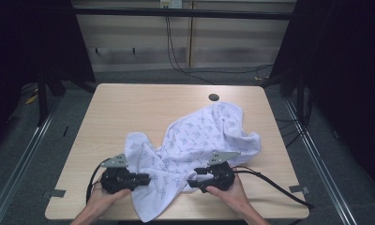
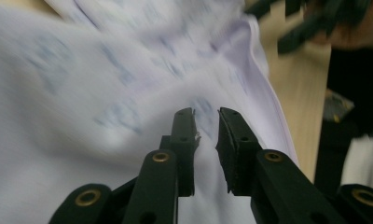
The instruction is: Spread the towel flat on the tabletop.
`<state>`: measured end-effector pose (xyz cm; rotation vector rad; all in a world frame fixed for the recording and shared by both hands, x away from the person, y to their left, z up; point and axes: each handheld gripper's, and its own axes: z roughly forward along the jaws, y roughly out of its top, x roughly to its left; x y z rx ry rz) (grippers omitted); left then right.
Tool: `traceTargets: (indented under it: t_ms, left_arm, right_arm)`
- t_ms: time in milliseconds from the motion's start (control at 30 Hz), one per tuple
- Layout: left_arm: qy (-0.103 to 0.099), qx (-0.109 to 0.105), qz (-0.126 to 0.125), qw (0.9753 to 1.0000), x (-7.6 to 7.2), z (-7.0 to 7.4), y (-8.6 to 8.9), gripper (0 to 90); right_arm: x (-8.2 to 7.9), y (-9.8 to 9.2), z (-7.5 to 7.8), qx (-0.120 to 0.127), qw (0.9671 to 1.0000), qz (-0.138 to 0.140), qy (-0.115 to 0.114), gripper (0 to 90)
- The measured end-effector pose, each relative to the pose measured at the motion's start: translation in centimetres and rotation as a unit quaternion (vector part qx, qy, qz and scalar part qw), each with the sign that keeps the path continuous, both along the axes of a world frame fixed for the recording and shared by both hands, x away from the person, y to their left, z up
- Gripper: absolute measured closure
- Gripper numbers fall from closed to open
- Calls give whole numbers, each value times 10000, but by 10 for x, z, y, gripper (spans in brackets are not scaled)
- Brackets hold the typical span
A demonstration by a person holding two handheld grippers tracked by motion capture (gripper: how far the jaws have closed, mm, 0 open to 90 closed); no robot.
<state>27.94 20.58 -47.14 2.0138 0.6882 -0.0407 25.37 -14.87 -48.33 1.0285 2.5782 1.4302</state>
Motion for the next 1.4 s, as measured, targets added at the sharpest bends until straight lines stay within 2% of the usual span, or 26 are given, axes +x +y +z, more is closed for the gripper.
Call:
traceTargets:
  t_ms: [33, 100, 133, 200, 233, 267, 300, 333, 367, 467, 567, 633, 700, 767, 800, 867, 933, 967, 1033, 1100, 1133, 1233, 1333, 1367, 1400]
  left_arm:
    - [-131, -22, 121, 9998, 7, 4, 3, 774]
    - [-188, -160, 384, 9990, 21, 8, 7, 779]
    - [-201, -174, 522, 9983, 29, 8, 8, 779]
    - [-177, -40, 788, 9967, 45, 1, 9, 765]
    - [-51, 103, 896, 9959, 51, -8, 9, 749]
    - [-51, 103, 896, 9959, 51, -8, 9, 728]
    - [2, 307, 863, 9958, 53, -14, 8, 728]
    - [59, 608, 725, 9955, 51, -24, 5, 707]
    - [21, 696, 653, 9954, 49, -26, 3, 704]
    - [138, 803, 254, 9964, 41, -30, -5, 720]
    - [127, 900, -147, 9958, 27, -29, -22, 765]
    - [7, 955, -300, 9950, 17, -28, -34, 856]
    - [153, 893, -645, 9938, 8, -28, -49, 882]
    - [294, 707, -818, 9937, 1, -26, -56, 884]
    - [298, 568, -909, 9938, -4, -22, -56, 882]
    - [258, 305, -940, 9948, -9, -13, -47, 851]
    - [142, 85, -797, 9967, -13, -4, -32, 823]
    - [92, 7, -682, 9976, -12, -1, -23, 812]
    - [-28, 6, -325, 9995, -6, 2, -5, 800]
    - [-54, 72, 32, 10000, 5, 1, 7, 793]
    - [-48, 112, 189, 9997, 12, -2, 12, 790]
    - [66, 246, 617, 9978, 35, -12, 20, 737]
    - [52, 345, 778, 9964, 50, -17, 21, 696]
    - [80, 283, 771, 9966, 53, -18, 21, 673]
    - [158, 351, 716, 9967, 57, -19, 19, 664]
  right_arm:
    - [0, 0, 0, 55, 10000, -2, -35, 450]
    - [2, 1, -1, 89, 10000, 4, 12, 488]
    - [3, 1, -3, 54, 10000, -16, 36, 624]
    - [3, 1, -7, -178, 9998, 26, -24, 817]
    - [3, 0, -7, -202, 9998, -29, -13, 861]
    - [3, -3, -5, -190, 9998, -74, 8, 870]
    - [3, -3, -5, -190, 9998, -74, 8, 870]
    - [1, -14, 1, -95, 9997, -215, -20, 878]
    - [0, -19, 3, -79, 9996, -275, -70, 879]
    - [0, -40, 6, -131, 9985, -513, -139, 881]
    - [1, -63, 6, -263, 9966, -743, -232, 881]
    - [4, -78, 7, -268, 9946, -958, -289, 880]
    - [7, -92, 7, -316, 9922, -1166, -314, 880]
    - [6, -103, 5, -313, 9902, -1323, -312, 866]
    - [5, -108, 6, -299, 9902, -1323, -326, 834]
    - [-2, -120, 11, -85, 9896, -1402, -306, 733]
    - [-13, -130, 18, 223, 9863, -1602, -331, 640]
    - [-20, -134, 22, 364, 9850, -1646, -357, 640]
    - [-35, -136, 27, 403, 9840, -1670, -466, 618]
    - [-48, -131, 25, 347, 9858, -1588, -423, 617]
    - [-55, -126, 23, 257, 9880, -1470, -394, 615]
    - [-70, -105, 19, 82, 9936, -1100, -237, 614]
    - [-68, -89, 14, 226, 9970, -734, -46, 628]
    - [-65, -83, 12, 245, 9979, -595, -13, 630]
    - [-62, -76, 10, 166, 9986, -497, -17, 627]
